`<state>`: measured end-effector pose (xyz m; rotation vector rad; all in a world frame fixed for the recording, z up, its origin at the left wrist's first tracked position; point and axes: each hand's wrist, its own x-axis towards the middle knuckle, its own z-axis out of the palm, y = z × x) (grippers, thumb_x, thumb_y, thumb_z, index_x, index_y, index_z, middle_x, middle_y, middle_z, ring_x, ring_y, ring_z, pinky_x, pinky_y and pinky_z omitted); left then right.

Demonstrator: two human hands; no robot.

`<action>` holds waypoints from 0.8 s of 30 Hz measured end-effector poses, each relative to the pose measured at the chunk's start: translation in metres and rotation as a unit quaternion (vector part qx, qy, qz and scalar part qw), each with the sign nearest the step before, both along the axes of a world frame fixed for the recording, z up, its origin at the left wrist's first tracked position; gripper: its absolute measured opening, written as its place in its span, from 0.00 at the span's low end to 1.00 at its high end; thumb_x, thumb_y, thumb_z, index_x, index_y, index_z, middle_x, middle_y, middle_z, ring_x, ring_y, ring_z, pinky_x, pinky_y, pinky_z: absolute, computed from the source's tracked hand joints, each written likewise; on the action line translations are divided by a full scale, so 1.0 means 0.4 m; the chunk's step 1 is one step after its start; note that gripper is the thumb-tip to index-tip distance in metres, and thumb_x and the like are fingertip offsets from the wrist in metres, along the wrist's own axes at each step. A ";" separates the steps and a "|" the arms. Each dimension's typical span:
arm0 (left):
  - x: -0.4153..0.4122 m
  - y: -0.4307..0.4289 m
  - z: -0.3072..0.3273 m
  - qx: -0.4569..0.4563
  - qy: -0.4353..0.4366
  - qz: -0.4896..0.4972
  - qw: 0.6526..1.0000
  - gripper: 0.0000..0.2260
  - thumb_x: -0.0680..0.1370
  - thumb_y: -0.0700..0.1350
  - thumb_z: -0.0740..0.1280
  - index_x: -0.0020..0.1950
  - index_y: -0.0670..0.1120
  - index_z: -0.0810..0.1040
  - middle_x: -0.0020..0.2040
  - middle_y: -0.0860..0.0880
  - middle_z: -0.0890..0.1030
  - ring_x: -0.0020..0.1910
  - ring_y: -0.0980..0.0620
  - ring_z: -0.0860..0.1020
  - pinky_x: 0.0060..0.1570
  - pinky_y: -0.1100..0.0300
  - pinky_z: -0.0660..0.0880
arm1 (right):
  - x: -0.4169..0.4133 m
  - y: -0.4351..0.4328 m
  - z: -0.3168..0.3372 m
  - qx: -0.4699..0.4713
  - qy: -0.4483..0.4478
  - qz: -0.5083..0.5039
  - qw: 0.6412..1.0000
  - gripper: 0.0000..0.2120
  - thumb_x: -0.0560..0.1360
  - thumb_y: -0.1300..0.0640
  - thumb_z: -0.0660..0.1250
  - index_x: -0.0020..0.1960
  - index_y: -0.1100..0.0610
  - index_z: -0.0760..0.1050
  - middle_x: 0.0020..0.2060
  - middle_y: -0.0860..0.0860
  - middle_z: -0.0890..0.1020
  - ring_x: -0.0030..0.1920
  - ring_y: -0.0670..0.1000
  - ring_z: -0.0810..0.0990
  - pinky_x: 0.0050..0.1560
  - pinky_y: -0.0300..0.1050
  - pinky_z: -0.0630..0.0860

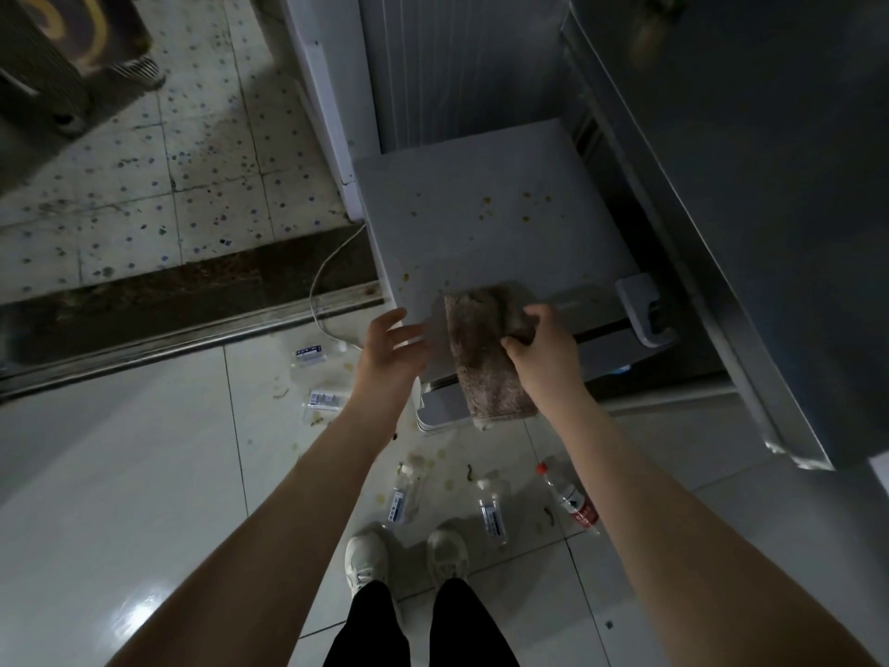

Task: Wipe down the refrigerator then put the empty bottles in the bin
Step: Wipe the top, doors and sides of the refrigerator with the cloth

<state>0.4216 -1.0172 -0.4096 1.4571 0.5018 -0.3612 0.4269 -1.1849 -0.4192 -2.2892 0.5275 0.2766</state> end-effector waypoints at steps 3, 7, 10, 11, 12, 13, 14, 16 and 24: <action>0.000 -0.006 -0.007 0.014 0.000 0.000 1.000 0.23 0.74 0.29 0.63 0.68 0.41 0.64 0.54 0.44 0.76 0.45 0.53 0.77 0.47 0.57 0.75 | -0.006 0.000 0.000 0.020 -0.045 -0.004 0.999 0.19 0.74 0.57 0.69 0.63 0.58 0.67 0.56 0.55 0.77 0.56 0.54 0.76 0.55 0.47 0.74; 0.006 -0.009 -0.024 0.029 0.003 0.016 0.999 0.24 0.71 0.32 0.67 0.66 0.41 0.66 0.49 0.47 0.77 0.50 0.46 0.78 0.54 0.48 0.75 | -0.008 0.007 -0.004 -0.108 -0.039 0.041 0.993 0.20 0.75 0.52 0.67 0.62 0.58 0.65 0.56 0.54 0.76 0.53 0.54 0.78 0.46 0.47 0.73; 0.008 -0.015 -0.038 0.053 0.011 0.026 0.998 0.23 0.70 0.34 0.67 0.63 0.46 0.68 0.50 0.49 0.77 0.54 0.44 0.78 0.54 0.48 0.76 | -0.024 -0.001 -0.014 -0.261 -0.020 0.085 0.961 0.22 0.76 0.44 0.63 0.61 0.58 0.67 0.57 0.56 0.73 0.55 0.56 0.75 0.45 0.48 0.73; 0.008 -0.018 -0.043 0.057 0.008 0.025 0.998 0.21 0.72 0.33 0.65 0.62 0.47 0.68 0.51 0.48 0.77 0.55 0.45 0.77 0.54 0.48 0.76 | -0.026 -0.003 -0.016 -0.285 -0.037 0.097 0.953 0.21 0.75 0.43 0.63 0.59 0.58 0.69 0.56 0.57 0.72 0.56 0.57 0.73 0.48 0.49 0.73; 0.007 -0.020 -0.049 0.059 0.004 0.026 0.998 0.21 0.73 0.32 0.64 0.61 0.48 0.67 0.53 0.46 0.77 0.55 0.45 0.77 0.53 0.49 0.76 | -0.027 -0.003 -0.018 -0.287 -0.061 0.110 0.950 0.20 0.75 0.43 0.64 0.57 0.58 0.71 0.55 0.57 0.73 0.56 0.58 0.72 0.51 0.51 0.73; 0.006 -0.024 -0.052 0.062 -0.003 0.026 0.998 0.20 0.73 0.31 0.63 0.61 0.48 0.67 0.55 0.45 0.77 0.55 0.46 0.77 0.52 0.50 0.75 | -0.026 0.003 -0.021 -0.274 -0.090 0.123 0.950 0.19 0.75 0.44 0.64 0.56 0.58 0.73 0.55 0.58 0.73 0.57 0.60 0.72 0.53 0.53 0.72; 0.004 -0.026 -0.053 0.068 -0.011 0.025 0.997 0.20 0.74 0.32 0.63 0.62 0.48 0.67 0.56 0.45 0.76 0.54 0.47 0.77 0.52 0.51 0.75 | -0.023 0.011 -0.023 -0.254 -0.122 0.136 0.950 0.17 0.75 0.45 0.65 0.55 0.58 0.75 0.54 0.58 0.74 0.56 0.61 0.72 0.55 0.55 0.71; 0.004 -0.031 -0.058 0.084 -0.025 0.027 0.996 0.19 0.75 0.33 0.63 0.63 0.46 0.67 0.56 0.45 0.76 0.55 0.48 0.77 0.53 0.53 0.76 | -0.012 0.031 -0.033 -0.212 -0.170 0.152 0.950 0.17 0.73 0.48 0.67 0.56 0.57 0.77 0.55 0.58 0.75 0.57 0.62 0.72 0.57 0.57 0.70; 0.037 -0.034 -0.100 0.193 -0.051 0.030 0.979 0.17 0.76 0.43 0.65 0.63 0.48 0.68 0.61 0.47 0.73 0.58 0.53 0.73 0.59 0.53 0.73 | -0.008 0.061 -0.101 -0.134 -0.105 0.209 0.963 0.26 0.79 0.47 0.56 0.72 0.59 0.64 0.72 0.58 0.63 0.73 0.59 0.57 0.72 0.54 0.57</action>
